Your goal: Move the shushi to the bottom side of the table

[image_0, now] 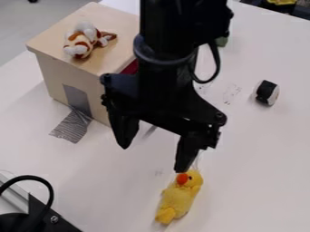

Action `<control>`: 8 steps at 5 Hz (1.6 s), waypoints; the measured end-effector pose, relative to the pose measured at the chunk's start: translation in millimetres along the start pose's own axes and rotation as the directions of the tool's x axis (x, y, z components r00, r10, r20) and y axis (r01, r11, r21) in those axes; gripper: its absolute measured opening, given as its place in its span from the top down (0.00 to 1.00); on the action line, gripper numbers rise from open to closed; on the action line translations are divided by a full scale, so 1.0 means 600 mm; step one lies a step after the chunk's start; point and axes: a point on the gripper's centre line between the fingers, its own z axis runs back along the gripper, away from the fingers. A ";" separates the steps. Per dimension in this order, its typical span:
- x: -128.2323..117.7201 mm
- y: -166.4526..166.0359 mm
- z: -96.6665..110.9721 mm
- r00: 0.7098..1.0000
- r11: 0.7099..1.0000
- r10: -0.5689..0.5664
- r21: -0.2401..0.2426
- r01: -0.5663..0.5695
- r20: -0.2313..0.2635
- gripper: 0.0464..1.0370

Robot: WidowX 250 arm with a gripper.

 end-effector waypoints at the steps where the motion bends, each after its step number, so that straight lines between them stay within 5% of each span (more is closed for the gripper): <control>1: -0.003 0.000 -0.006 1.000 1.000 -0.004 0.001 0.004 -0.012 0.04; 2: 0.051 0.020 -0.029 0.997 0.995 -0.070 -0.069 0.069 -0.023 0.04; 4: 0.221 0.042 -0.081 0.987 0.970 -0.146 -0.186 0.157 0.070 0.04; 6: 0.369 -0.031 -0.120 0.962 0.949 -0.235 -0.180 0.258 0.143 0.04; 8: 0.424 -0.117 -0.147 0.966 0.955 -0.234 -0.160 0.250 0.113 0.04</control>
